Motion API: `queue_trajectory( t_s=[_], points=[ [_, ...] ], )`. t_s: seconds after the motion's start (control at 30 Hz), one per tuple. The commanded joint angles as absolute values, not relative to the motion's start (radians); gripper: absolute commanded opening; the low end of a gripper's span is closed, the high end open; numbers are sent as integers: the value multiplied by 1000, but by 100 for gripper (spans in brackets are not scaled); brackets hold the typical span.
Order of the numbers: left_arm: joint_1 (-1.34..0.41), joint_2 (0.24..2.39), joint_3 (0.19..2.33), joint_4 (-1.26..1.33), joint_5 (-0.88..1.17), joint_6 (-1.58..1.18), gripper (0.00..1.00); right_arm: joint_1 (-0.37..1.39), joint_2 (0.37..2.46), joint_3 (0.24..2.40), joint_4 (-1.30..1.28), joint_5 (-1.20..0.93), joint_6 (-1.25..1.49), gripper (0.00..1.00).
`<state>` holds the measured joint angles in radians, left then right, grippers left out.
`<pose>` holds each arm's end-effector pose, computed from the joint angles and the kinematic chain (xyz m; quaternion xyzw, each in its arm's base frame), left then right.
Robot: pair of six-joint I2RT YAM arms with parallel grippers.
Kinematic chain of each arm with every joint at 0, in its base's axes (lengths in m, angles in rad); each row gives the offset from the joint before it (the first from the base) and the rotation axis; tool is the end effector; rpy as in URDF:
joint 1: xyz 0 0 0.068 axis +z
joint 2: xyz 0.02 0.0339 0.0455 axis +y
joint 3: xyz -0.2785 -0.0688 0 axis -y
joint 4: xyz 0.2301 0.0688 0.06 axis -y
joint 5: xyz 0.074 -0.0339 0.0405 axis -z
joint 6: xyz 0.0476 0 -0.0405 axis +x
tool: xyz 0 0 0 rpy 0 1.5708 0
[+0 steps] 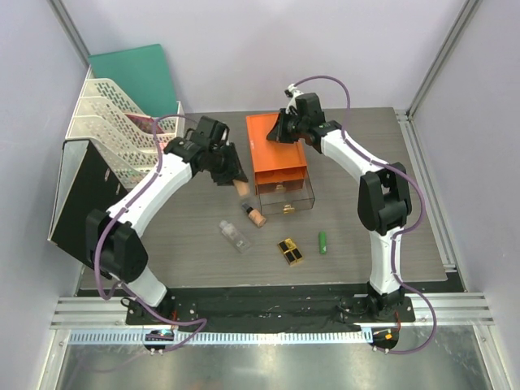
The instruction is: Organize the makeup
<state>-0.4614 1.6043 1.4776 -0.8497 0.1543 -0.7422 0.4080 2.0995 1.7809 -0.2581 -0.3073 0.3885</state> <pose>0.2949 -0.1548 0.3220 -0.1111 0.9471 -0.2260 0.1990 0.4513 0.2108 0.2738 -0.0814 0.8679 0.3067 0.3822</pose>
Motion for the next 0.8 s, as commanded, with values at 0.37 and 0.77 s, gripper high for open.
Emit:
queue_trajectory(
  t_s=[0.37,0.77],
  points=[
    [-607,1856,1798,-696,272,-687,0,417,2255,1638,-503,-293,370,1],
    [-680,1940,1815,-716,261,-634,60,416,2247,1626,-503,-285,365,1]
  ],
)
